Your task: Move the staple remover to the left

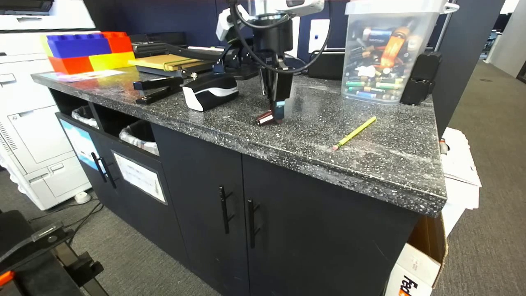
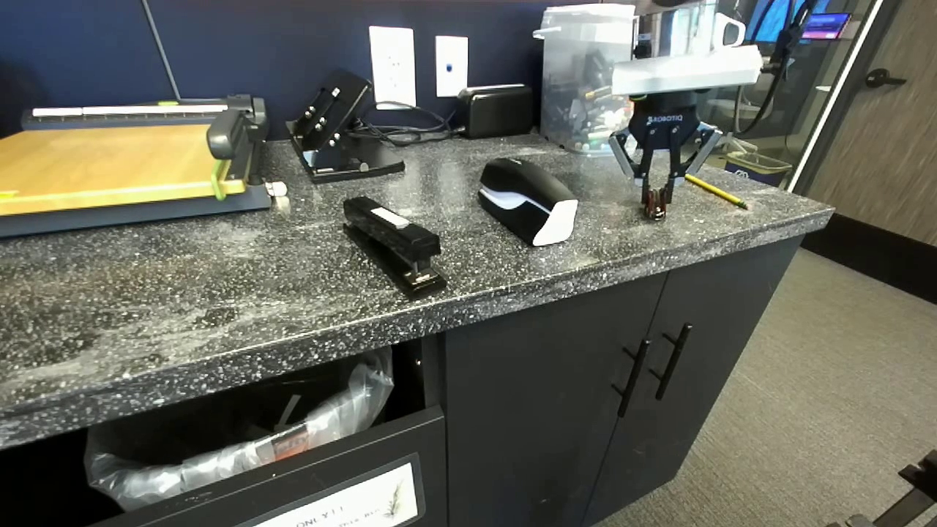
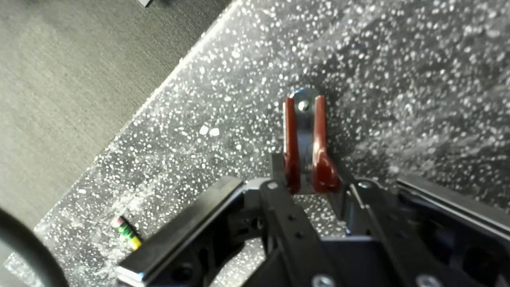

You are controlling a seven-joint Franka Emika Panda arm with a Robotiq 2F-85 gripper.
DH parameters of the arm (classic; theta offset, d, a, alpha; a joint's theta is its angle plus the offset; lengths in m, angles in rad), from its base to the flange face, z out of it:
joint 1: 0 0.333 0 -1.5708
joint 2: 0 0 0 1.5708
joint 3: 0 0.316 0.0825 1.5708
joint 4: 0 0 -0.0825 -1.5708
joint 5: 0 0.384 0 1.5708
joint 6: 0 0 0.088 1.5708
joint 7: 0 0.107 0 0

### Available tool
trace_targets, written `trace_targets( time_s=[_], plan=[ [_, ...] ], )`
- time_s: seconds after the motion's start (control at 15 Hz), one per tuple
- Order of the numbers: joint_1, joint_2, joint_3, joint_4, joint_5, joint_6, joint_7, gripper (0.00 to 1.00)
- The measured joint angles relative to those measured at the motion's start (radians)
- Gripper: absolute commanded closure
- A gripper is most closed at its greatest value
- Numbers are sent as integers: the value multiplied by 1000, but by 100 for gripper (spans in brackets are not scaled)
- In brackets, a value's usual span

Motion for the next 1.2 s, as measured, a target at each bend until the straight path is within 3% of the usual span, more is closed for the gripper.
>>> trace_targets(
  time_s=[0.4,0.73,0.8,0.87,1.2],
  plan=[
    [81,-41,37,-62,-27,63,-133,93],
    [91,-50,40,-104,-27,171,-163,93],
    [84,-50,37,-106,-27,182,-174,47],
    [76,-50,35,-108,-27,193,-186,46],
    [48,-50,31,-121,-27,208,-229,11]
  ],
)
